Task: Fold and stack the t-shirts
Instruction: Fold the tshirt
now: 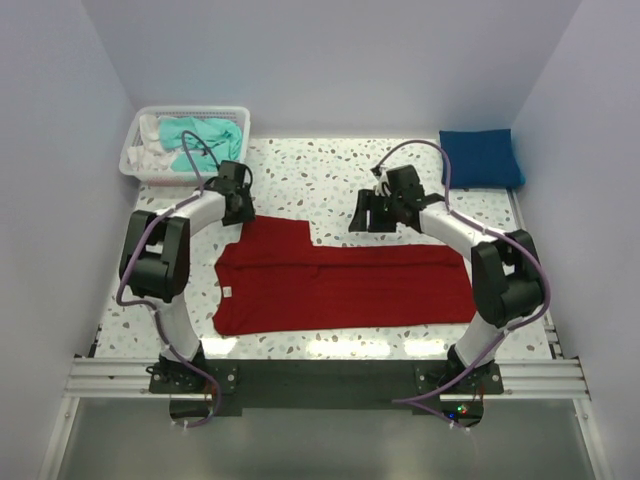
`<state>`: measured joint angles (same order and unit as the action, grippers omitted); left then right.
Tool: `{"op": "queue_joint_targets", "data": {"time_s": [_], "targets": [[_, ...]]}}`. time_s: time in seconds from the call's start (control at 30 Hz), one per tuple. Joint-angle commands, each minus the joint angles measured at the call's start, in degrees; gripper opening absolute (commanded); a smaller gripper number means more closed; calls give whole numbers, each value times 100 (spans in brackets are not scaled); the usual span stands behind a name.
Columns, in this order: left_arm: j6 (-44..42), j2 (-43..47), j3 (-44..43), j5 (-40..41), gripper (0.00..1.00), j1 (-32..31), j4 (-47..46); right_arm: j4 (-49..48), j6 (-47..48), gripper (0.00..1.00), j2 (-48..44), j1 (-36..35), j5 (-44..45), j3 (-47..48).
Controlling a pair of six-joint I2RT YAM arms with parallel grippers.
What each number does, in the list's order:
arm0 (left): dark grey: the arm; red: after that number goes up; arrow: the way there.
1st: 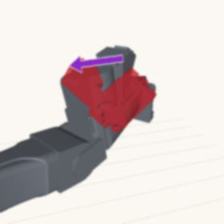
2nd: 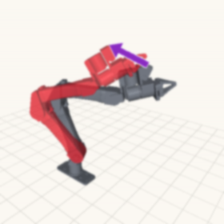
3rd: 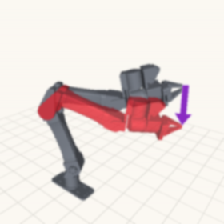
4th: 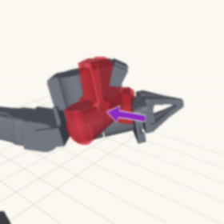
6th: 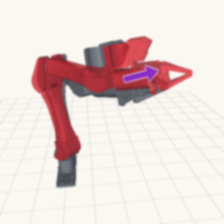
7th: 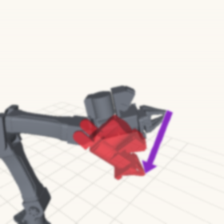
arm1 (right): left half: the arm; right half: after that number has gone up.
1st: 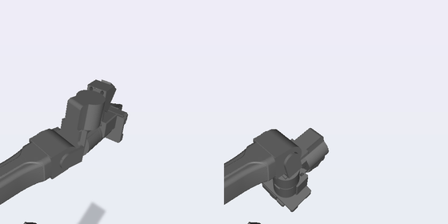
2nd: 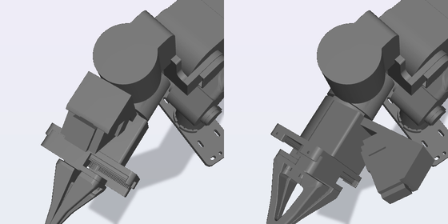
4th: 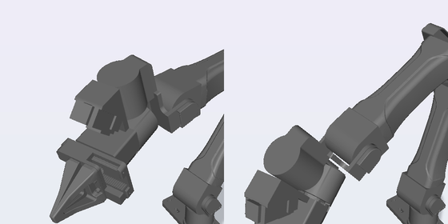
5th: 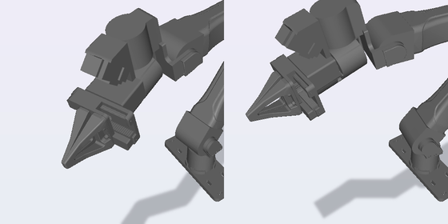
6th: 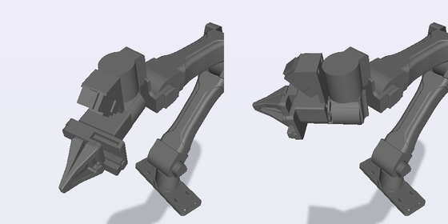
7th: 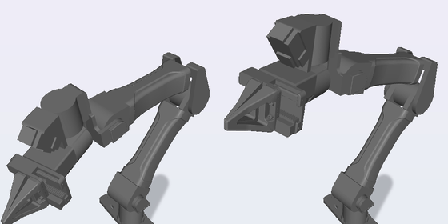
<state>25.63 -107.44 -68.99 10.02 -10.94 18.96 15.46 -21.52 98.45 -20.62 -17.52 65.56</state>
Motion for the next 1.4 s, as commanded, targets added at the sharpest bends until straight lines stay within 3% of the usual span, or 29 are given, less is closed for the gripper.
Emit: {"op": "queue_joint_targets", "data": {"time_s": [0.0, 0.3, 0.4, 0.57, 0.9, 1.37], "targets": [[-111, -189, -360, -35, 47, 22, -261, -53, 200, 63, -168, -38, -191, -16], [-84, -550, -369, 70, 39, -92, -200, -17, 315, 63, -450, -82, -269, -535], [-84, -620, -361, 254, 29, -197, -104, -61, 297, 64, -555, -91, -287, -641], [-32, -647, -334, 527, 0, -347, 64, -35, 297, 64, -731, -91, -182, -825], [126, 521, -352, 493, 0, -444, 432, 588, 403, 64, -1609, -91, 372, -1001], [996, 3430, 1827, -976, 0, -699, 1521, 1213, 456, 65, -2682, -82, 205, -1326]]}}
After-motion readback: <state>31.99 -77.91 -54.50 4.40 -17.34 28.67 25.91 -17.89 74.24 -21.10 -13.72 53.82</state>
